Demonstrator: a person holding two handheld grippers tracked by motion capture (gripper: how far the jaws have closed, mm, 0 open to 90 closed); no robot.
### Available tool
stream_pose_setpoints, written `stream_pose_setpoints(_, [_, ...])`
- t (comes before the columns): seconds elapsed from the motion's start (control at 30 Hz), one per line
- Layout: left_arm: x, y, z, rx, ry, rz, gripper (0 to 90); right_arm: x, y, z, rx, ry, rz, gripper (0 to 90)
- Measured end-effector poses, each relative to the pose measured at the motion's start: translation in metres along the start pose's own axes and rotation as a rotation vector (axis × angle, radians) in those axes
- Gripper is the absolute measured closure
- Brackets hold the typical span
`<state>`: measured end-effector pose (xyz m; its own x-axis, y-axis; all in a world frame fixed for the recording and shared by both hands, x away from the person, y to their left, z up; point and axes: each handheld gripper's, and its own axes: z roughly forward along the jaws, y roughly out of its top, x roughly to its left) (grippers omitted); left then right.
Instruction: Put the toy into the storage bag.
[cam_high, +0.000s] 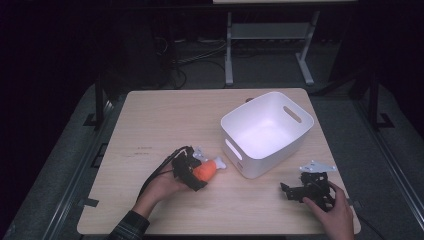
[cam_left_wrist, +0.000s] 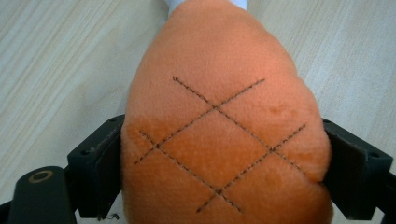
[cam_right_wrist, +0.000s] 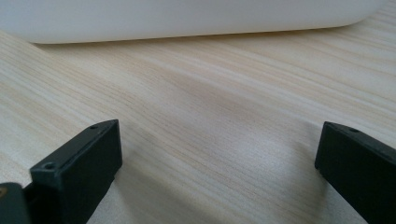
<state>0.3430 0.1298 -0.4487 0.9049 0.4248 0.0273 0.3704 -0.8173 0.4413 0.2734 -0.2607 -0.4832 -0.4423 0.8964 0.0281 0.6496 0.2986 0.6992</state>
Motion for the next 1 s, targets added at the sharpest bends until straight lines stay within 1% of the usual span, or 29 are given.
stream_pose_setpoints(0.37, [0.003,-0.001,-0.002,-0.011,-0.012,-0.018,13.9,0.000,0.000,0.000,0.000,0.000,0.000,0.2])
stream_pose_setpoints(0.43, [0.003,-0.002,-0.002,-0.019,-0.016,-0.028,14.0,0.000,0.000,0.000,0.000,0.000,0.000,0.2])
stream_pose_setpoints(0.5, [0.004,-0.003,-0.003,-0.012,-0.020,-0.022,14.2,0.000,0.000,0.000,0.000,0.000,0.000,0.2])
stream_pose_setpoints(0.53, [0.004,-0.003,-0.004,-0.016,-0.020,-0.027,14.2,0.000,0.000,0.000,0.000,0.000,0.000,0.2])
stream_pose_setpoints(0.6, [0.005,-0.005,-0.005,-0.039,-0.037,-0.048,14.4,0.000,0.000,0.000,0.000,0.000,0.000,0.2])
stream_pose_setpoints(0.63, [0.006,-0.006,-0.006,-0.034,-0.042,-0.042,14.4,0.000,0.000,0.000,0.000,0.000,0.000,0.2])
stream_pose_setpoints(0.67, [0.006,-0.007,-0.005,-0.045,-0.043,-0.052,14.4,0.000,0.000,0.000,0.000,0.000,0.000,0.2])
stream_pose_setpoints(0.7, [0.007,-0.008,-0.006,-0.041,-0.042,-0.044,14.4,0.000,0.000,0.000,0.000,0.000,0.000,0.2])
stream_pose_setpoints(0.77, [0.007,-0.008,-0.007,-0.055,-0.043,-0.054,14.4,0.000,0.000,0.000,0.000,0.000,0.000,0.2])
stream_pose_setpoints(0.8, [0.008,-0.010,-0.009,-0.056,-0.046,-0.044,14.4,0.000,0.000,0.000,0.000,0.000,0.000,0.2])
stream_pose_setpoints(0.87, [0.009,-0.010,-0.010,-0.057,-0.047,-0.045,14.4,0.000,0.000,0.000,0.000,0.000,0.000,0.2])
stream_pose_setpoints(0.93, [0.009,-0.011,-0.011,-0.073,-0.047,-0.050,14.5,0.000,0.000,0.000,0.000,0.000,0.000,0.2])
stream_pose_setpoints(0.97, [0.010,-0.012,-0.013,-0.070,-0.048,-0.041,14.5,0.000,0.000,0.000,0.000,0.000,0.000,0.2])
stream_pose_setpoints(1.0, [0.010,-0.013,-0.014,-0.087,-0.049,-0.058,14.5,0.000,0.000,0.000,0.000,0.000,0.000,0.2])
